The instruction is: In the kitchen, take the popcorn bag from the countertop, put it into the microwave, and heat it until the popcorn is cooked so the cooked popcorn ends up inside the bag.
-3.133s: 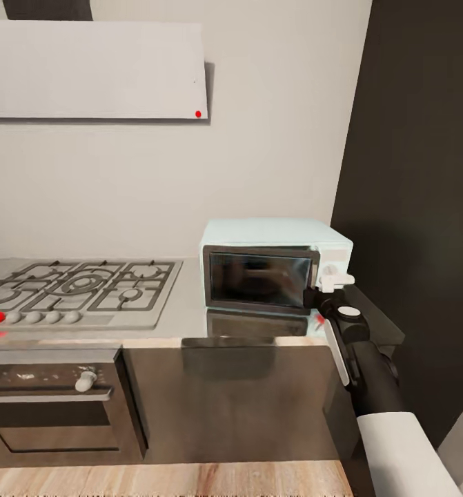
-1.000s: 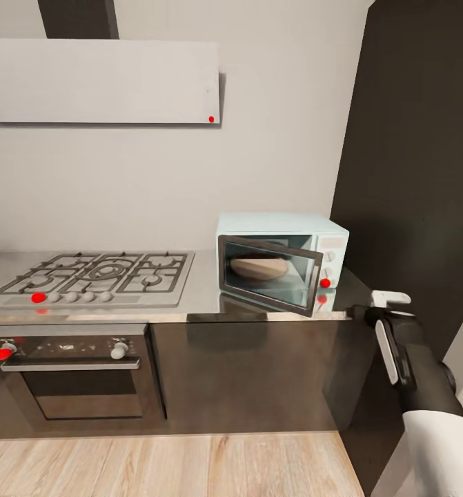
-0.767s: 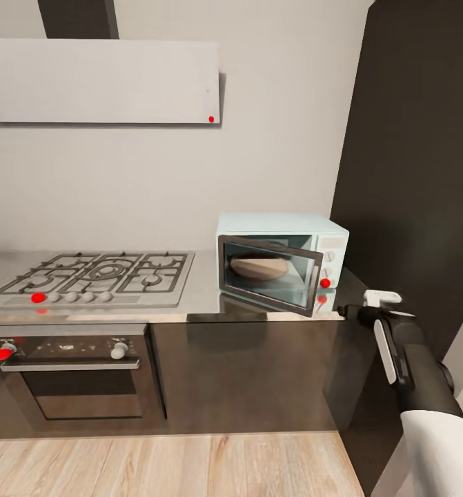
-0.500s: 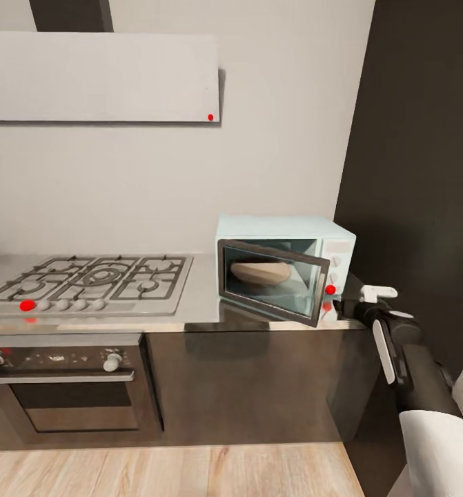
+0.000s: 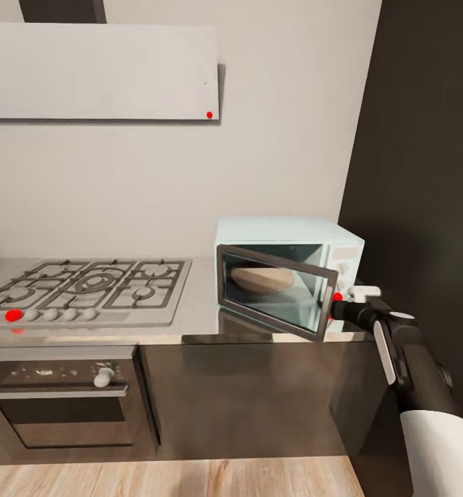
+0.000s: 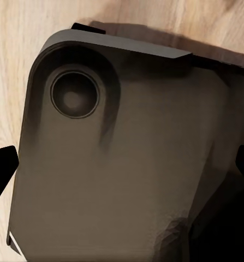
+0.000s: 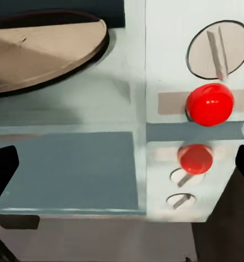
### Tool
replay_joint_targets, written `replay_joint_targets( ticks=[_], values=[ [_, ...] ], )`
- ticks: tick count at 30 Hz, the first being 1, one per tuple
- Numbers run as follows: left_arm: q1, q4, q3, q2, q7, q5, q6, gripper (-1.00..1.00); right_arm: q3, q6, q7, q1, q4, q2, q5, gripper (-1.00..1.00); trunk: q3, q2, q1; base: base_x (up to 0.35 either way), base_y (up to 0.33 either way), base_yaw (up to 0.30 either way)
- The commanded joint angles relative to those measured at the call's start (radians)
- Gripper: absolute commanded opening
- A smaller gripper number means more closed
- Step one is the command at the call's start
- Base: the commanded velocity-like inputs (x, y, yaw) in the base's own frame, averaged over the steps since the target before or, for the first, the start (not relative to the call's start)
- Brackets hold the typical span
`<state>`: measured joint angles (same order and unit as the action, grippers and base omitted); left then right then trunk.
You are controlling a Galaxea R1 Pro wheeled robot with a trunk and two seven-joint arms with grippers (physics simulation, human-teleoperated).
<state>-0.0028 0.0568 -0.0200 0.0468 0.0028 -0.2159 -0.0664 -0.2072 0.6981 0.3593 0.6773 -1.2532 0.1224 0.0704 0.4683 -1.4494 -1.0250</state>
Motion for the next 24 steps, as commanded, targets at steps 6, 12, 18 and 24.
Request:
replay_joint_targets(
  ticks=[6, 12, 18, 24],
  values=[
    [0.000, 0.000, 0.000, 0.000, 0.000, -0.001, -0.004, 1.00, 0.000, 0.006, 0.042, 0.001, -0.002, -0.001, 0.008, 1.00, 0.001, -0.001, 0.000, -0.003, 0.000, 0.000],
    [0.000, 0.000, -0.003, 0.001, 0.003, -0.006, -0.004, 1.00, 0.000, 0.014, 0.042, 0.001, -0.002, -0.003, 0.008, 1.00, 0.001, -0.001, 0.000, -0.265, 0.017, 0.000],
    [0.000, 0.000, -0.003, 0.001, 0.003, -0.007, -0.003, 1.00, 0.001, 0.017, 0.038, 0.001, -0.002, -0.003, 0.009, 1.00, 0.001, -0.001, 0.000, -0.319, 0.139, 0.000],
    [0.000, 0.000, -0.004, -0.001, 0.003, -0.008, -0.004, 1.00, 0.002, 0.015, 0.035, 0.001, -0.002, -0.004, 0.008, 1.00, 0.001, -0.001, 0.000, -0.155, 0.277, 0.000]
  ],
)
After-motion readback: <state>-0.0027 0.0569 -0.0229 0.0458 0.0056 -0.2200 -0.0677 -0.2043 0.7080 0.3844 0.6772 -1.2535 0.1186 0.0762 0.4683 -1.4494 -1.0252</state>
